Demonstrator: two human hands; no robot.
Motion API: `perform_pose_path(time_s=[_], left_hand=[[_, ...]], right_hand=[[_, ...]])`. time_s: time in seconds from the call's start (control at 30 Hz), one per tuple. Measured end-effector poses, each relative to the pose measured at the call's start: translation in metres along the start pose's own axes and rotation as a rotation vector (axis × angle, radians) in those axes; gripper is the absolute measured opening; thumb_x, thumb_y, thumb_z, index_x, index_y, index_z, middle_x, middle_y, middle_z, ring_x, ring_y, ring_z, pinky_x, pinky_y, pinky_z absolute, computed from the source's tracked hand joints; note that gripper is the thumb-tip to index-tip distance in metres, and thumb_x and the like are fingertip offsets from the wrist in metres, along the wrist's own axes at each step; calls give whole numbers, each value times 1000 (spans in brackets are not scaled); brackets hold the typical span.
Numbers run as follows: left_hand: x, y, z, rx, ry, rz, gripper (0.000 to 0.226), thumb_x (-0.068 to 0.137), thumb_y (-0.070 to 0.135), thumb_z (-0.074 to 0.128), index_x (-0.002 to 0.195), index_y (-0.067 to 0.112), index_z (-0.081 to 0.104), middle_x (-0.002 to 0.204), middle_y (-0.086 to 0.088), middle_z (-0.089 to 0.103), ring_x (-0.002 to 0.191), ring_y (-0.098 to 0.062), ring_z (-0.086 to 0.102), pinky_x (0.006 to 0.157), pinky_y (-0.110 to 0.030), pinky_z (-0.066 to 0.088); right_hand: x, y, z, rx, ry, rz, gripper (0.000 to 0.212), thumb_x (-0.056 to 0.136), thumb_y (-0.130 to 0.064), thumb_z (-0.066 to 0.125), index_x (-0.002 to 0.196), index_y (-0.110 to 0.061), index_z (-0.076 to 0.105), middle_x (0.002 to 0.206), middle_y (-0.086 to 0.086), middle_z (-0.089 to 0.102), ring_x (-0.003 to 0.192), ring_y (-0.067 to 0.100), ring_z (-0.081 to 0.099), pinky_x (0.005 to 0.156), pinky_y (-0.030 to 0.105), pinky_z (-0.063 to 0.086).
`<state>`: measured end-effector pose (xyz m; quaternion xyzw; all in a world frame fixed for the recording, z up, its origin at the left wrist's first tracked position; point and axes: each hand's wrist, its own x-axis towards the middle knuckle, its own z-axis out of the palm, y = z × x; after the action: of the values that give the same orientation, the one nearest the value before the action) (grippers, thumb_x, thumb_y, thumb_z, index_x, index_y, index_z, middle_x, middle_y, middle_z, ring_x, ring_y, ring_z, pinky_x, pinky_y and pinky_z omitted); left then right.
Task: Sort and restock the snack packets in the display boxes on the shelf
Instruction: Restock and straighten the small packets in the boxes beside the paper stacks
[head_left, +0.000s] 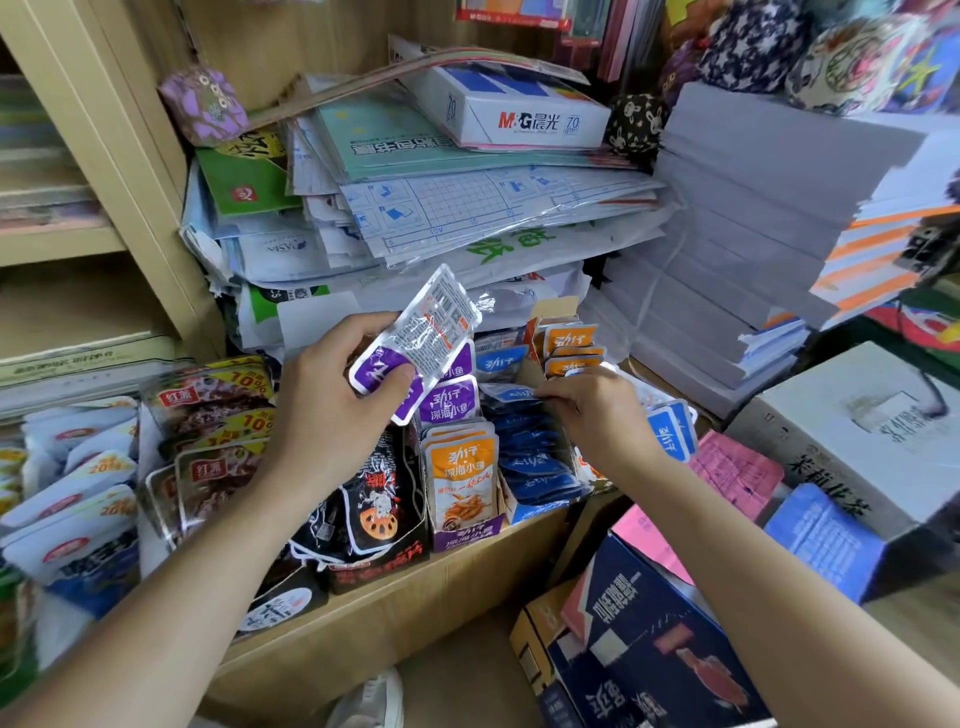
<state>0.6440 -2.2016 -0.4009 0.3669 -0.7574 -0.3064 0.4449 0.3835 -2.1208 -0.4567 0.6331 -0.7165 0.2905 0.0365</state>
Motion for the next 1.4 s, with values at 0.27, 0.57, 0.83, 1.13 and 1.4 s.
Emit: perform_pose_path(time_s=[0.27, 0.57, 0.83, 1.13, 1.4], left_hand=[[1, -2, 6, 14, 64, -2, 29, 89, 10, 73, 115, 23, 67, 93, 21, 69, 78, 6, 66, 61, -7, 47], [-2, -1, 10, -5, 85, -4, 32, 88, 18, 77, 109, 37, 64, 89, 24, 70, 71, -11, 68, 62, -36, 57], [1, -6, 17, -8, 44, -13, 27, 90, 25, 75, 108, 42, 65, 74, 9, 68, 61, -11, 61, 64, -34, 51], [-5, 14, 47, -26, -175, 2, 30, 85, 28, 79, 106, 46, 68, 99, 18, 74, 90, 2, 71, 70, -34, 63], [-6, 27, 72, 6, -297, 98, 54, 85, 32, 78, 133, 46, 57, 100, 17, 75, 92, 8, 68, 73, -17, 57]], right_hand=[[-2, 7, -14, 52, -157, -62, 53, 87, -9, 76, 137, -18, 62, 133, 4, 65, 123, 24, 57, 95, 34, 51], [-6, -1, -1, -4, -195, -25, 40, 96, -12, 65, 135, -21, 63, 145, -3, 58, 130, 25, 57, 98, 54, 53], [-10, -10, -22, 310, 18, 87, 46, 90, -13, 73, 134, -23, 65, 123, -8, 70, 107, 7, 65, 94, 32, 56], [-15, -12, -55, 761, 19, 110, 54, 86, -17, 80, 137, -19, 61, 124, -4, 71, 113, 14, 67, 97, 40, 55], [-27, -4, -61, 440, -112, 94, 9, 87, -22, 79, 92, -26, 72, 81, -19, 69, 76, -5, 67, 58, 15, 49]])
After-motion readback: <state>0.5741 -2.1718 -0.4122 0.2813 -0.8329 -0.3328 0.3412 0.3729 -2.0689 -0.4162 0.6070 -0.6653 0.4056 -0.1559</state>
